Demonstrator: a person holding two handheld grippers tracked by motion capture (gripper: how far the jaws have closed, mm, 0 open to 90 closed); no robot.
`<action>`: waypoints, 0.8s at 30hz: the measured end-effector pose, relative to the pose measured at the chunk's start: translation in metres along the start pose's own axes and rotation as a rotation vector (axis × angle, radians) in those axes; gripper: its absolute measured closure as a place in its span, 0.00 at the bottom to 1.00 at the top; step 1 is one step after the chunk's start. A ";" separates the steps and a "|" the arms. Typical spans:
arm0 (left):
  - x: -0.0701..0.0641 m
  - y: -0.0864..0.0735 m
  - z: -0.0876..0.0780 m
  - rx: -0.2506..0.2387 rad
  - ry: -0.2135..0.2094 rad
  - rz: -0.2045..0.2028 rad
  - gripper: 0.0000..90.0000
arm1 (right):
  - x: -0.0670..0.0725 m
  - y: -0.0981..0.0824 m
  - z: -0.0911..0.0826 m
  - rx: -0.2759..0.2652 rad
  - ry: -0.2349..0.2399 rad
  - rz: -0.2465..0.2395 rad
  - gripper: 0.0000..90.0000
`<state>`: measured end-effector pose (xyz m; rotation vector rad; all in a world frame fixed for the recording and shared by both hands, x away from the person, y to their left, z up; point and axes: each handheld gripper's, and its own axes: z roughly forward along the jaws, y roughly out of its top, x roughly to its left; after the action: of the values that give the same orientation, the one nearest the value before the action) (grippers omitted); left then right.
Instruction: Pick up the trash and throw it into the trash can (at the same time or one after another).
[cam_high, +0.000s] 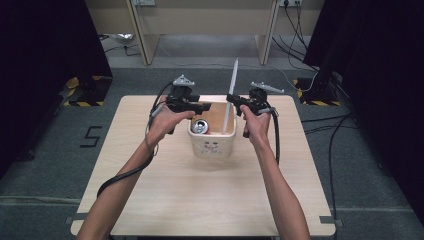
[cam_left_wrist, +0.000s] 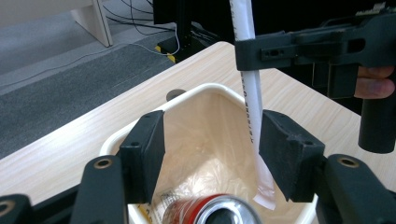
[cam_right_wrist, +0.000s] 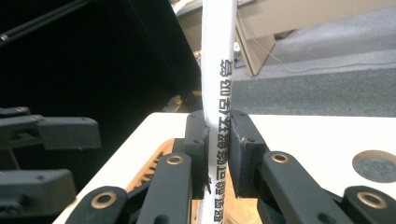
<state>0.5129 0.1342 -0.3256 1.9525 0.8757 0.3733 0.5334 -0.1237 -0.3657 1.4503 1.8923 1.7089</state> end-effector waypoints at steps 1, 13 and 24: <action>0.002 -0.002 -0.001 -0.001 0.002 -0.002 0.45 | -0.001 -0.001 0.001 0.004 0.001 0.006 0.87; 0.017 -0.020 -0.011 -0.011 0.025 -0.029 0.45 | -0.008 -0.017 0.004 0.039 -0.005 0.011 0.86; 0.024 -0.030 -0.012 -0.005 0.030 -0.046 0.45 | -0.008 -0.019 0.000 0.043 -0.026 -0.011 0.58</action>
<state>0.5099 0.1676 -0.3470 1.9233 0.9370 0.3786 0.5271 -0.1265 -0.3855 1.4679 1.9317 1.6462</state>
